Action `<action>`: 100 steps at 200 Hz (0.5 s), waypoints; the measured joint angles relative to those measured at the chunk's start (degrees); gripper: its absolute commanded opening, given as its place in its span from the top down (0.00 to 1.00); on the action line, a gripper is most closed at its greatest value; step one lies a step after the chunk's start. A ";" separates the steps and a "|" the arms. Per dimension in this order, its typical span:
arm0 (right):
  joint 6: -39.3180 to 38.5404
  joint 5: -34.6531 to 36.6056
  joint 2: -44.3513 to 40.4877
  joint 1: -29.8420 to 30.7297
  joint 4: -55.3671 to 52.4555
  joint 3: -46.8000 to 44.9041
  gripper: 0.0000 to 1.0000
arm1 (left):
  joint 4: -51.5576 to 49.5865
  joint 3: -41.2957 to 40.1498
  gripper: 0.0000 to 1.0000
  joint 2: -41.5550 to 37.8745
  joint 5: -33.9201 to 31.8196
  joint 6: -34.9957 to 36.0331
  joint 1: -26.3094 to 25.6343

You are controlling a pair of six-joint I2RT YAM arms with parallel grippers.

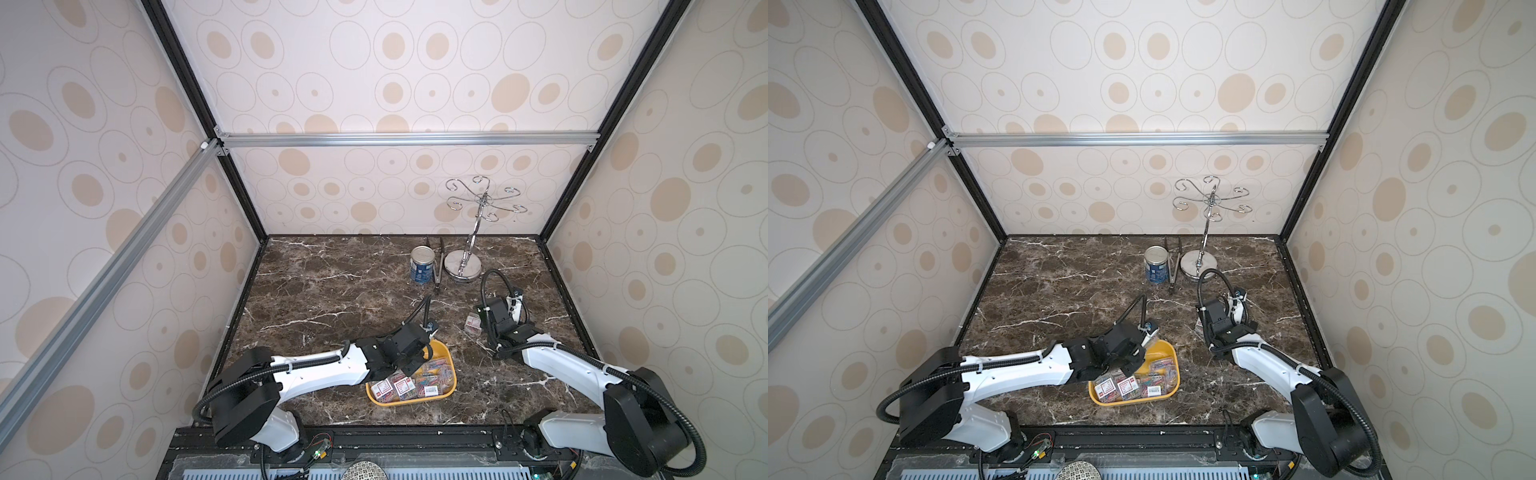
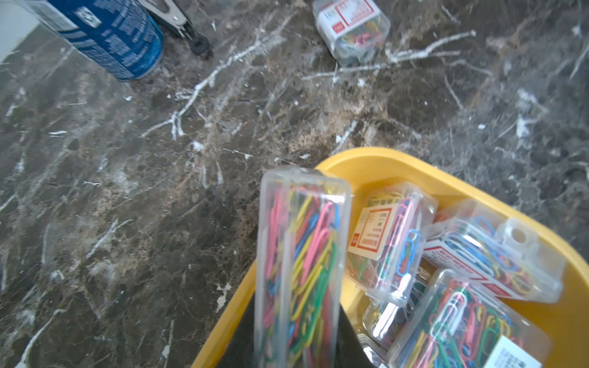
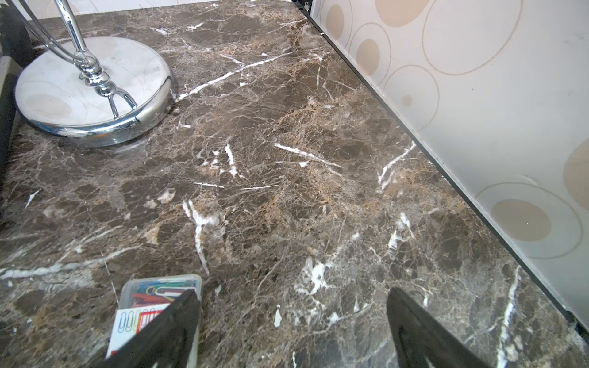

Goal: Take the paper clips out of the storage box
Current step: Pick up the boxed paper clips from the storage box, then place the boxed paper clips at the center of the board.

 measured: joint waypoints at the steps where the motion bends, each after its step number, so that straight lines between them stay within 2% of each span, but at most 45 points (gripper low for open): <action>1: 0.00 0.00 0.00 0.00 0.00 0.00 0.07 | 0.02 -0.04 0.82 -0.22 -0.02 -0.13 0.04; 30: 0.02 0.00 0.00 0.00 -0.17 0.00 0.07 | -0.22 -1.36 0.79 -4.35 -2.38 -2.05 1.51; 60: 0.09 0.00 0.00 0.00 -0.31 0.00 0.07 | -0.74 -3.28 0.83 -10.16 -6.45 -4.98 5.18; 100: 0.15 0.02 0.26 0.00 -0.46 0.31 0.08 | -1.20 -5.33 0.83 -14.69 -10.10 -9.46 17.49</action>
